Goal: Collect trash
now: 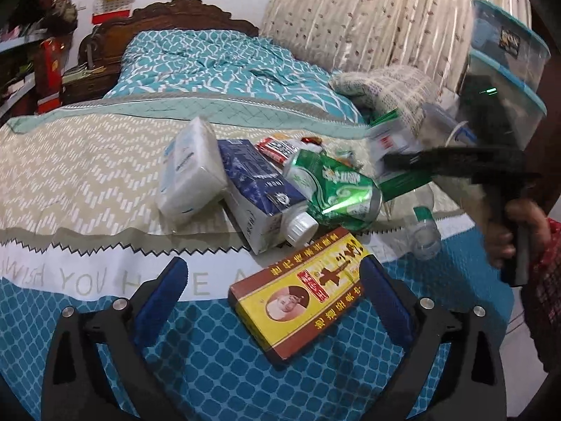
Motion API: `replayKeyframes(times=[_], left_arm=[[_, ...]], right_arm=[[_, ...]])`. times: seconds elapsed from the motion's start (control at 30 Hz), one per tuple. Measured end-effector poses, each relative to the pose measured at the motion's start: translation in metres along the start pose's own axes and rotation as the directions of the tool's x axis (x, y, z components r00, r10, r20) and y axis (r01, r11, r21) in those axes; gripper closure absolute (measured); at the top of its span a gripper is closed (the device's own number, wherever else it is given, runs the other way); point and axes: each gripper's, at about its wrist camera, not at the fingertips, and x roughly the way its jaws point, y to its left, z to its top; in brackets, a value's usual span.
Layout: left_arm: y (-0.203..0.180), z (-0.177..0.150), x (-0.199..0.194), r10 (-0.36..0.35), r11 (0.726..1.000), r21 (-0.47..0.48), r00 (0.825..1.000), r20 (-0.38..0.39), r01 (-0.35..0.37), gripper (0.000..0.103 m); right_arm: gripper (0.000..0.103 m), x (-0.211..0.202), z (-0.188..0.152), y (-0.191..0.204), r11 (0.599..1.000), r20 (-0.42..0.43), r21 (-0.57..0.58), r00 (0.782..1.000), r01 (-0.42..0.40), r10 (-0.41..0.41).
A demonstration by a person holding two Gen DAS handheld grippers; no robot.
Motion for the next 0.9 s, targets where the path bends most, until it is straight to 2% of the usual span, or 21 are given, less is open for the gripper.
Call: replayKeyframes(times=[0.1,0.2,0.23,0.3,0.37,0.47,0.53,0.63,0.67,0.7,0.73,0.87,0.9], left_arm=[[-0.006,0.0,0.007,0.01,0.999,0.033,0.999,-0.033,-0.009,0.009],[-0.009,0.0,0.006,0.028,0.999,0.039,0.999,-0.034,-0.027,0.009],[-0.009,0.0,0.002,0.014,1.0,0.025,0.999,-0.03,-0.014,0.009],[-0.01,0.001,-0.002,-0.053,0.998,-0.018,0.998,-0.033,0.053,0.009],[-0.016,0.005,-0.006,-0.164,0.984,-0.071,0.986,-0.037,0.161,0.009],[-0.038,0.012,-0.002,-0.293,0.954,-0.082,0.953,-0.072,0.287,0.01],[-0.052,0.011,0.006,-0.369,0.928,-0.098,0.923,-0.109,0.36,0.012],[-0.062,0.005,0.02,-0.49,0.867,-0.182,0.858,-0.153,0.463,0.013],[-0.062,0.002,0.023,-0.518,0.849,-0.209,0.841,-0.156,0.485,0.013],[-0.061,0.0,0.026,-0.557,0.822,-0.249,0.816,-0.157,0.513,0.014],[-0.06,-0.002,0.026,-0.575,0.807,-0.271,0.804,-0.155,0.525,0.013],[-0.064,-0.003,0.035,-0.642,0.745,-0.347,0.753,-0.143,0.57,0.015],[-0.066,-0.005,0.037,-0.65,0.738,-0.351,0.746,-0.144,0.576,0.027]], right_arm=[[0.092,-0.04,-0.023,-0.007,0.996,0.096,0.059,0.994,-0.06,0.055],[0.092,-0.071,-0.051,-0.016,0.975,0.175,0.154,0.975,-0.162,0.135],[0.092,-0.077,-0.061,-0.019,0.965,0.194,0.18,0.968,-0.192,0.157],[0.092,-0.083,-0.081,-0.02,0.953,0.212,0.209,0.961,-0.221,0.176],[0.092,-0.083,-0.099,-0.022,0.925,0.218,0.256,0.949,-0.28,0.227],[0.092,-0.073,-0.12,-0.029,0.88,0.227,0.333,0.934,-0.34,0.275],[0.092,-0.066,-0.129,-0.039,0.819,0.253,0.396,0.907,-0.414,0.336],[0.092,-0.054,-0.142,-0.054,0.707,0.312,0.487,0.858,-0.512,0.407],[0.092,-0.051,-0.146,-0.057,0.67,0.336,0.506,0.839,-0.544,0.428],[0.092,-0.049,-0.15,-0.061,0.624,0.365,0.522,0.813,-0.582,0.454],[0.092,-0.046,-0.153,-0.063,0.587,0.384,0.532,0.791,-0.611,0.475],[0.092,-0.031,-0.154,-0.049,0.541,0.39,0.528,0.753,-0.654,0.53],[0.092,-0.028,-0.152,-0.049,0.539,0.387,0.524,0.748,-0.659,0.539]])
